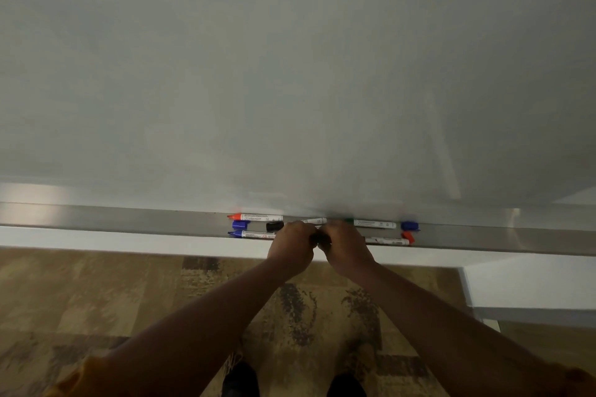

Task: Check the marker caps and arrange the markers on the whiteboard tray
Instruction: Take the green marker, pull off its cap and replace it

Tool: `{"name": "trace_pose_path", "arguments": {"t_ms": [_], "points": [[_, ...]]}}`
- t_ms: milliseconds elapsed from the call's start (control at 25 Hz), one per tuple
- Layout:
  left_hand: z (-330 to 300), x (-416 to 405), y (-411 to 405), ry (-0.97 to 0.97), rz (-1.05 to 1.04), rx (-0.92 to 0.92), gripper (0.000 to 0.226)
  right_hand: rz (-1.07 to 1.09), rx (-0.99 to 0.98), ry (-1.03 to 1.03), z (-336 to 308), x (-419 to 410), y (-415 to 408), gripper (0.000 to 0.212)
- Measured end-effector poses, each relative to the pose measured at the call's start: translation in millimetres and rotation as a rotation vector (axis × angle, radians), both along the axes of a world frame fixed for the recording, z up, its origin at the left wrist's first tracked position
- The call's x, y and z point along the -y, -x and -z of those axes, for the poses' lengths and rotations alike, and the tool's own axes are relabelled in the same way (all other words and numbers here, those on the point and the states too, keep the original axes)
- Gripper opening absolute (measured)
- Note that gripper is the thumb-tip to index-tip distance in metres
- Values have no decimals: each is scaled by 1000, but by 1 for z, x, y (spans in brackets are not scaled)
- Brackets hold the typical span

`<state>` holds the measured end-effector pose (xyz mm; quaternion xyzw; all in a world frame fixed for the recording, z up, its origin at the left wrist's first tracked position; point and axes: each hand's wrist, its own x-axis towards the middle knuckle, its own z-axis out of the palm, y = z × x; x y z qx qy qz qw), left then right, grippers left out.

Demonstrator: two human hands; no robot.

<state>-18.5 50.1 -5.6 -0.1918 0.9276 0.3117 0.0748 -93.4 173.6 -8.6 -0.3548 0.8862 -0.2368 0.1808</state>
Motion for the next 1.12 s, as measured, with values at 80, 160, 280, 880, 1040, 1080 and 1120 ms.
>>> {"name": "trace_pose_path", "arguments": {"t_ms": [80,160,280,880,1040,1080,1120], "points": [[1,3,0,-24,-14,-41,15,6,1,19,2,-1,0,9],[2,7,1,-75,-32,-90,14,10,-11,44,2,-3,1,12],[-7,6,2,-222,-139,-122,23,6,-21,57,-5,-6,3,18],[-15,-12,13,-473,-305,-121,22,-86,-444,-484,-25,-56,40,8],[-14,-8,12,-487,-328,-115,22,-114,-474,-610,-30,-49,37,12],[-14,-7,11,-492,-331,-115,22,-117,-465,-619,-30,-48,37,13],[-15,-6,11,-495,-332,-118,22,-119,-457,-619,-31,-48,36,14]]}}
